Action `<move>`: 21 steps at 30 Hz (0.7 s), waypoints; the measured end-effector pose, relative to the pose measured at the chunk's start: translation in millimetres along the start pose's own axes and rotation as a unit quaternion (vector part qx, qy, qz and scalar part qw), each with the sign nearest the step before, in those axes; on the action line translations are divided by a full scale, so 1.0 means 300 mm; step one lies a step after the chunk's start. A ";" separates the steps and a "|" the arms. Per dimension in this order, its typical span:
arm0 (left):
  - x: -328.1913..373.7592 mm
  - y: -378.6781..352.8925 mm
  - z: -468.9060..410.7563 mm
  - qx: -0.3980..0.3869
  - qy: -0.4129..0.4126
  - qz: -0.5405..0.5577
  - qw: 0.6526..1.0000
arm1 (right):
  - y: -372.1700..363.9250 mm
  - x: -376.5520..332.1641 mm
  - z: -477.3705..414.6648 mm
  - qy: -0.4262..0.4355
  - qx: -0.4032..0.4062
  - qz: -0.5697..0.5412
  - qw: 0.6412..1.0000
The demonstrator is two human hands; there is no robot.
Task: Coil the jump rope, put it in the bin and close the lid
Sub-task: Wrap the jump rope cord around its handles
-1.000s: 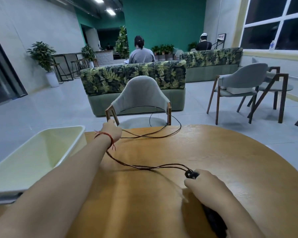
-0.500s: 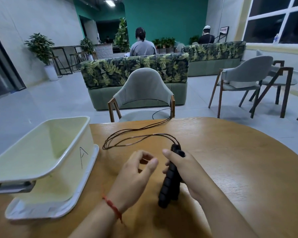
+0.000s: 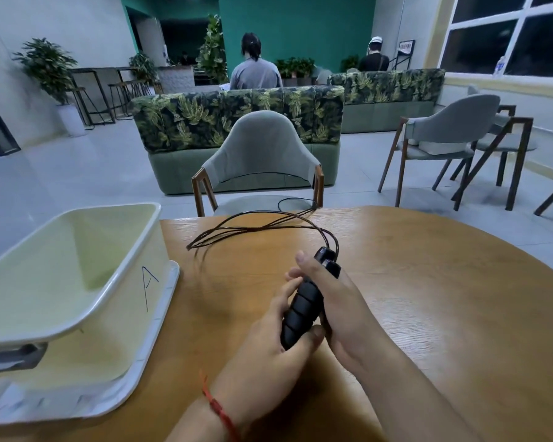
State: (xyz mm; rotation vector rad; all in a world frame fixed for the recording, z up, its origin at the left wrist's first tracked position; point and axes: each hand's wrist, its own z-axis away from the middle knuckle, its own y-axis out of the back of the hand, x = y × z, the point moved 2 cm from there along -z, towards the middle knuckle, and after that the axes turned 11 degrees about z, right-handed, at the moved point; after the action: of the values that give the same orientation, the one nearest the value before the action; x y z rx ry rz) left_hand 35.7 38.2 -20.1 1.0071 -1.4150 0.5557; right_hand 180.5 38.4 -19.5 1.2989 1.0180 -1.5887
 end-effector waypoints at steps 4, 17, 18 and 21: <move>-0.003 0.016 -0.004 0.013 -0.008 0.023 1.000 | -0.008 0.016 0.007 0.023 -0.012 0.023 0.999; -0.023 0.045 -0.002 0.009 0.029 0.046 0.998 | -0.028 0.030 0.021 0.048 -0.027 0.141 0.988; -0.021 0.049 -0.003 -0.005 0.039 0.044 0.998 | -0.030 0.026 0.024 0.055 -0.021 0.146 0.988; -0.018 0.059 -0.009 -0.055 0.085 0.102 0.990 | -0.049 0.019 0.048 0.060 -0.029 0.182 0.981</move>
State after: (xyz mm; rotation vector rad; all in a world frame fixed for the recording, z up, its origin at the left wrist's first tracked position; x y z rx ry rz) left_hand 21.7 50.5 -20.7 0.7141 -1.3893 0.6894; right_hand 161.4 29.2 -22.0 1.4606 0.8332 -1.2078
